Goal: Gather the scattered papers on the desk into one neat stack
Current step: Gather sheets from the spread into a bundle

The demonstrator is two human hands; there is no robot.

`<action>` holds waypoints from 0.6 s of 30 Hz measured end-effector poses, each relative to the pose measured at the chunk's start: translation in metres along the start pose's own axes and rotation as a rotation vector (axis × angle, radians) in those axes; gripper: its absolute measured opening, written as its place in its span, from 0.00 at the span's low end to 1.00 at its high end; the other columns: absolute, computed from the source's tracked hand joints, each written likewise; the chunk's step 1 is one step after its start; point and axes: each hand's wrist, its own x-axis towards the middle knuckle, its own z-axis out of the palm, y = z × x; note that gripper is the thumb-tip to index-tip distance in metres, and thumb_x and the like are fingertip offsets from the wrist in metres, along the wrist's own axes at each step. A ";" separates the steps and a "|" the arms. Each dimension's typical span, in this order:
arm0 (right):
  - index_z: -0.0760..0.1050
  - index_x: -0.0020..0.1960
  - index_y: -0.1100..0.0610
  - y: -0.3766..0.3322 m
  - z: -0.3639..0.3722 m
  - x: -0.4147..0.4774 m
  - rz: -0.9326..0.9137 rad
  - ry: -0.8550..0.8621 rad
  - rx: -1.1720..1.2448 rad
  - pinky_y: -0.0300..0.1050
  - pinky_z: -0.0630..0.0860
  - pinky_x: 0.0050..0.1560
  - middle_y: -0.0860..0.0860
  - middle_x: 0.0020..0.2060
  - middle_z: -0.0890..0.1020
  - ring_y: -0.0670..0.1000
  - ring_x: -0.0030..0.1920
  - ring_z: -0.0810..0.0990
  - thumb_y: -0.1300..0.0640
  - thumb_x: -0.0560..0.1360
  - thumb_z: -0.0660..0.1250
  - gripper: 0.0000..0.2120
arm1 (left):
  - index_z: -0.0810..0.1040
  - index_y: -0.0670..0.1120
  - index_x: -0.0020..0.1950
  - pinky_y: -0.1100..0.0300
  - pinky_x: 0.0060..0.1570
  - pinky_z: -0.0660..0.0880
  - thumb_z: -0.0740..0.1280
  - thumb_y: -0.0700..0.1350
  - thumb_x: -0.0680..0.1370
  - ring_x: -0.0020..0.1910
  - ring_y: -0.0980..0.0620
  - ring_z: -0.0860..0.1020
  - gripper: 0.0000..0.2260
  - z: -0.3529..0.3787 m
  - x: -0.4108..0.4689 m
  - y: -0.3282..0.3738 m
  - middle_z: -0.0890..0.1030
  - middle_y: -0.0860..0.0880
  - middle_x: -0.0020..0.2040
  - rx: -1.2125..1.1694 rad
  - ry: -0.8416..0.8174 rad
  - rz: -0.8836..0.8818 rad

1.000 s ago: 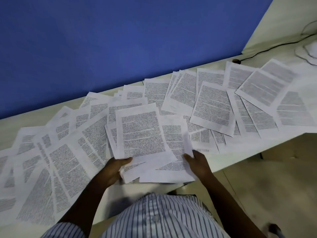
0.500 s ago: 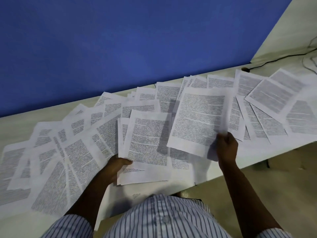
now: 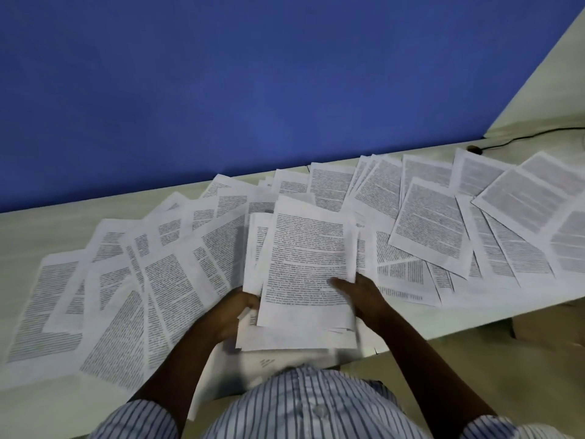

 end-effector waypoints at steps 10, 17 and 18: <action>0.80 0.47 0.62 -0.039 -0.053 0.036 -0.069 0.426 -0.368 0.42 0.78 0.35 0.57 0.39 0.83 0.55 0.37 0.82 0.58 0.70 0.77 0.10 | 0.73 0.39 0.65 0.50 0.57 0.75 0.71 0.56 0.74 0.63 0.41 0.76 0.28 0.001 0.047 0.028 0.77 0.40 0.63 0.995 0.787 0.143; 0.80 0.47 0.63 -0.026 -0.062 0.055 0.069 0.323 -0.433 0.41 0.71 0.29 0.56 0.38 0.81 0.54 0.34 0.78 0.58 0.69 0.77 0.11 | 0.46 0.38 0.79 0.43 0.69 0.67 0.76 0.65 0.66 0.75 0.38 0.62 0.58 0.038 0.068 0.029 0.60 0.37 0.76 1.065 0.812 0.007; 0.80 0.47 0.62 -0.024 -0.061 0.055 0.073 0.309 -0.411 0.40 0.69 0.27 0.57 0.38 0.82 0.54 0.33 0.78 0.59 0.70 0.77 0.10 | 0.46 0.38 0.79 0.44 0.68 0.67 0.77 0.64 0.65 0.74 0.38 0.62 0.58 0.037 0.072 0.027 0.61 0.37 0.76 1.073 0.823 -0.009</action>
